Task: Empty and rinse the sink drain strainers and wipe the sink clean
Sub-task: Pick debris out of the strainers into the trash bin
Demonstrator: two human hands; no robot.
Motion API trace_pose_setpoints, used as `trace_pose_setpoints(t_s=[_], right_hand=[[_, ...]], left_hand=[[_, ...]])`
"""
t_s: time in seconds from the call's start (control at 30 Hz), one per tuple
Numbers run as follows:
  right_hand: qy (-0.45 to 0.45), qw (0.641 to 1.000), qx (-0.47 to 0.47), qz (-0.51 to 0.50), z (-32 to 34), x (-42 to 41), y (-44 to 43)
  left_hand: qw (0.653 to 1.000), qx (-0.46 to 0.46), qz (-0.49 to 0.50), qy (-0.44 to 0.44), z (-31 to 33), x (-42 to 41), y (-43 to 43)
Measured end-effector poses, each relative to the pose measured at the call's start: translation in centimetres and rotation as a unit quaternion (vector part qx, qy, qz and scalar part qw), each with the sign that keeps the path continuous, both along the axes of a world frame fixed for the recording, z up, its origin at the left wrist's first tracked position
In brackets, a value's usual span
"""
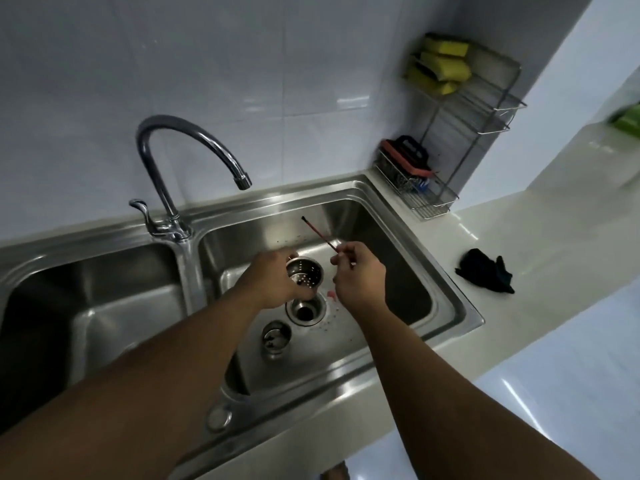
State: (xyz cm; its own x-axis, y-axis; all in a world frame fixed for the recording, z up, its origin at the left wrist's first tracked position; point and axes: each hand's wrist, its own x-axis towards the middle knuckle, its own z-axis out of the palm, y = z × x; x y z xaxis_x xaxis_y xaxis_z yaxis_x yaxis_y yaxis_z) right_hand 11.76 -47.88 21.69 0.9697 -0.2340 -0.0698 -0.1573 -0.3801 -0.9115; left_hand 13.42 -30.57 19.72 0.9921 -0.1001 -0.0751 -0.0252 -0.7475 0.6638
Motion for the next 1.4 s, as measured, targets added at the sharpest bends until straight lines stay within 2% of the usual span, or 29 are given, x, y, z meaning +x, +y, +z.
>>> trace_pose_setpoints(t_s=[0.37, 0.5, 0.63, 0.77, 0.9, 1.4], right_hand=[[0.097, 0.994, -0.012, 0.041, -8.1, 4.0, -3.1], [0.129, 0.987, -0.054, 0.076, -10.4, 4.7, -4.3], [0.165, 0.979, -0.067, 0.097, -12.1, 5.8, -4.9], [0.19, 0.974, -0.061, 0.109, -13.4, 7.0, -5.6], [0.2, 0.973, -0.029, 0.113, -13.7, 7.8, -6.2], [0.202, 0.976, 0.008, 0.086, -13.0, 8.6, -6.2]], left_hand=[[0.995, 0.011, 0.047, 0.082, -9.1, 1.0, -1.3], [0.992, 0.031, 0.047, 0.112, -12.0, 0.6, -2.2], [0.984, 0.119, 0.009, 0.13, -14.2, 0.9, -3.6], [0.961, 0.226, -0.056, 0.15, -16.3, 1.5, -5.2], [0.941, 0.274, -0.102, 0.173, -18.1, 2.2, -6.3], [0.941, 0.244, -0.099, 0.214, -18.1, 2.6, -7.0]])
